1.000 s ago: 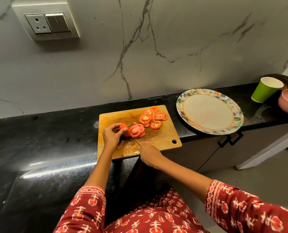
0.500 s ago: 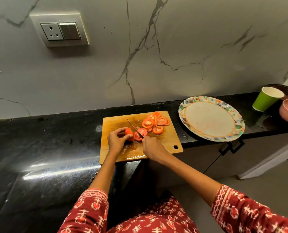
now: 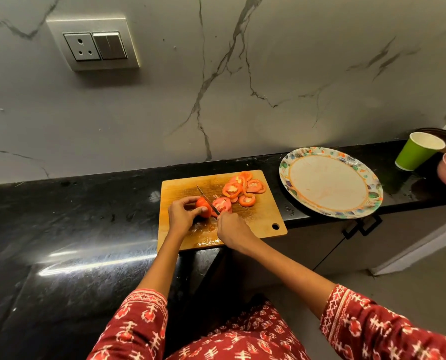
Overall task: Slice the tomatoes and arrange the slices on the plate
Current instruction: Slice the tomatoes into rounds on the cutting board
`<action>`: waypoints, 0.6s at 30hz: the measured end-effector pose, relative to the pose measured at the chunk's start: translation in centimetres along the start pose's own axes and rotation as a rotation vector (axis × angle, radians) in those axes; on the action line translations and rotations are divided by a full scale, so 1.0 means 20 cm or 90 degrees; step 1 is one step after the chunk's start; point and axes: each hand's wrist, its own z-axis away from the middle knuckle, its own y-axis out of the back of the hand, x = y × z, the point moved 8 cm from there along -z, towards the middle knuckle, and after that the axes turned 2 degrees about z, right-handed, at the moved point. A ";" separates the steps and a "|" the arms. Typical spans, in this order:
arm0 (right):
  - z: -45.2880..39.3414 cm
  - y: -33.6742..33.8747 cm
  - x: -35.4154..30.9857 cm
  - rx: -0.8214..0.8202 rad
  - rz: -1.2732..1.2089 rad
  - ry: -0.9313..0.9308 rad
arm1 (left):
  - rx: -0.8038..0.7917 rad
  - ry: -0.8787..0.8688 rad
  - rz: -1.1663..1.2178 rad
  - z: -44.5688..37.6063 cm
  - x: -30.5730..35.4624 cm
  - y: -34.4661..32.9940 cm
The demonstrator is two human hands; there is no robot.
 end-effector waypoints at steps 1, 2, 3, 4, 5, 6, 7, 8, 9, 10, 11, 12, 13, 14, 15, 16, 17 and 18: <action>-0.01 0.00 0.00 -0.002 -0.004 0.003 | 0.000 -0.006 -0.004 0.00 0.00 0.00; -0.01 0.00 -0.01 -0.004 -0.006 0.007 | 0.003 -0.011 -0.007 0.00 0.00 0.01; -0.02 -0.01 -0.01 -0.006 -0.007 0.010 | 0.005 -0.014 -0.008 -0.01 0.00 0.01; -0.02 -0.01 -0.02 -0.008 -0.008 0.012 | 0.006 -0.015 -0.008 -0.01 0.00 0.01; -0.02 -0.01 -0.02 -0.012 -0.010 0.011 | 0.005 -0.014 -0.006 -0.01 0.01 0.01; -0.03 -0.02 -0.03 -0.015 -0.012 0.008 | 0.001 -0.013 -0.005 -0.01 0.01 0.01; -0.03 -0.02 -0.03 -0.016 -0.016 0.003 | -0.005 -0.014 -0.005 -0.01 0.02 0.01; -0.04 -0.02 -0.04 -0.017 -0.019 -0.004 | -0.009 -0.016 -0.006 0.00 0.02 0.00; -0.05 -0.01 -0.04 -0.020 -0.023 -0.009 | -0.008 -0.020 -0.009 0.00 0.03 0.00; -0.07 -0.01 -0.05 -0.025 -0.026 -0.010 | -0.003 -0.023 -0.012 0.01 0.03 0.00; -0.08 -0.01 -0.06 -0.031 -0.029 -0.009 | 0.001 -0.024 -0.012 0.01 0.03 0.00; -0.09 -0.02 -0.06 -0.036 -0.033 -0.007 | 0.004 -0.022 -0.009 0.00 0.03 0.01; -0.10 -0.02 -0.07 -0.041 -0.036 -0.009 | 0.002 -0.017 -0.004 -0.01 0.02 0.01; -0.10 -0.02 -0.06 -0.042 -0.037 -0.009 | 0.000 -0.013 -0.001 -0.01 0.01 0.01; -0.11 -0.02 -0.06 -0.041 -0.038 -0.008 | 0.000 -0.013 -0.002 -0.01 0.01 0.01; -0.11 -0.02 -0.06 -0.039 -0.036 -0.004 | 0.000 -0.017 -0.005 -0.01 0.01 0.01; -0.10 -0.02 -0.06 -0.040 -0.033 0.000 | -0.001 -0.024 -0.010 -0.01 0.02 0.00; -0.10 -0.02 -0.05 -0.041 -0.029 0.006 | -0.005 -0.030 -0.014 -0.01 0.03 0.00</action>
